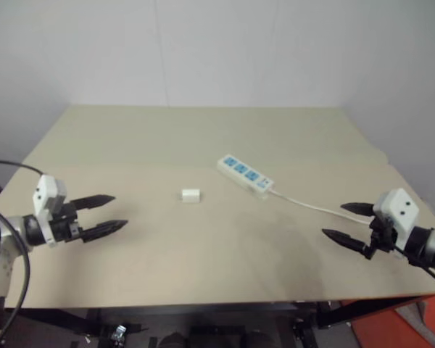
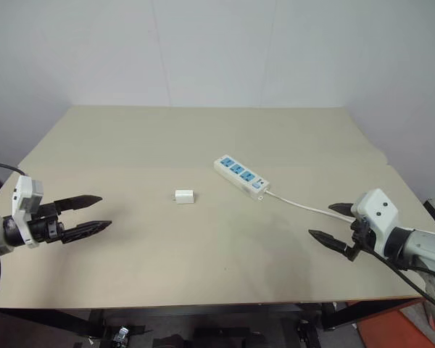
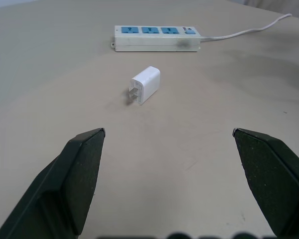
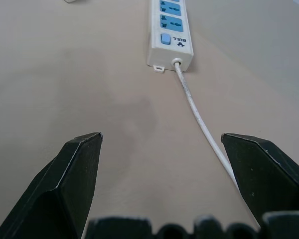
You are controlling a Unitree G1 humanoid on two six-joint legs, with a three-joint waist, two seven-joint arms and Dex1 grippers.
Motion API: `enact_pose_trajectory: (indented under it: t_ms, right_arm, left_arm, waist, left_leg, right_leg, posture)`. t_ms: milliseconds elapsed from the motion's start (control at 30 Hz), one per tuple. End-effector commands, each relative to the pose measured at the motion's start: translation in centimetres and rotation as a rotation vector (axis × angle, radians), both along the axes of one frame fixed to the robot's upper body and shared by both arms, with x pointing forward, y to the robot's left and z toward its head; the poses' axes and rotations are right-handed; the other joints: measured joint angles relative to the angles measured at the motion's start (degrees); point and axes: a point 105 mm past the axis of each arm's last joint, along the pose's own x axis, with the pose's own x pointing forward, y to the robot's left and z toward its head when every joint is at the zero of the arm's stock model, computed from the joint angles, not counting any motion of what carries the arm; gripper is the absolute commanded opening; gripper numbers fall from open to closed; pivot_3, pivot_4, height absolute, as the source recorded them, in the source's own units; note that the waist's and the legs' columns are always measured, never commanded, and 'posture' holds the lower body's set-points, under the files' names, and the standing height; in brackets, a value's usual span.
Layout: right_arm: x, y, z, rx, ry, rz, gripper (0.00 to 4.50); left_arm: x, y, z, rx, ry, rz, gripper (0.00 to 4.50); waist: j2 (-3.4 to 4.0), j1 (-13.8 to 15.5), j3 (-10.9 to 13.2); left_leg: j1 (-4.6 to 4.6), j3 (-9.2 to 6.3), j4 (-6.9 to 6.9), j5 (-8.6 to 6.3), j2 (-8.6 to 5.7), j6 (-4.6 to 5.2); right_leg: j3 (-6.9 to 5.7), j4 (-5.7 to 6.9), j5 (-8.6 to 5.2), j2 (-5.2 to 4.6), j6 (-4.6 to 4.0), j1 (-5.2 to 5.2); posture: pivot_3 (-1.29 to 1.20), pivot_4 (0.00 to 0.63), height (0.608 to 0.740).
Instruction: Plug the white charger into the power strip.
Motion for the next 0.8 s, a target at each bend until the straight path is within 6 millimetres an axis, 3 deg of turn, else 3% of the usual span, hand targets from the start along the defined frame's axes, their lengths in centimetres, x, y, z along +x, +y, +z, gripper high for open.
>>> enact_pose_trajectory:
  t_ms: [33, 633, 800]
  right_arm:
    - [-0.2, 0.2, 0.7, -0.021, -0.027, 0.002, 4.48]
    - [0.1, 0.3, 0.4, 0.000, -0.024, -0.010, 4.48]
    - [2.3, 0.9, 0.0, 0.067, -0.026, -0.027, 4.48]
  left_arm:
    - [-0.1, -0.6, 1.0, 0.011, -0.035, -0.021, 4.50]
    - [0.2, -1.2, 1.2, 0.032, -0.006, -0.055, 4.50]
    - [0.8, -2.6, 1.9, 0.014, -0.032, -0.101, 4.50]
  waist:
    - [0.00, 0.0, 0.0]
    - [0.00, 0.0, 0.0]
    - [-0.02, -0.1, 0.0]
  left_leg:
    - [0.00, 0.00, 0.00, 0.00, 0.00, 0.00]
    - [0.01, 0.00, 0.00, 0.00, 0.00, 0.00]
    - [0.01, 0.00, 0.06, 0.00, 0.00, 0.00]
  right_leg:
    - [0.00, 0.00, 0.00, 0.00, 0.00, 0.00]
    - [0.00, 0.02, 0.00, 0.00, 0.00, 0.00]
    - [0.00, 0.04, 0.01, 0.02, -0.01, 0.03]
  posture:
    - [0.00, 0.150, 0.740]
    - [0.00, 0.150, 0.740]
    - [0.00, 0.150, 0.740]
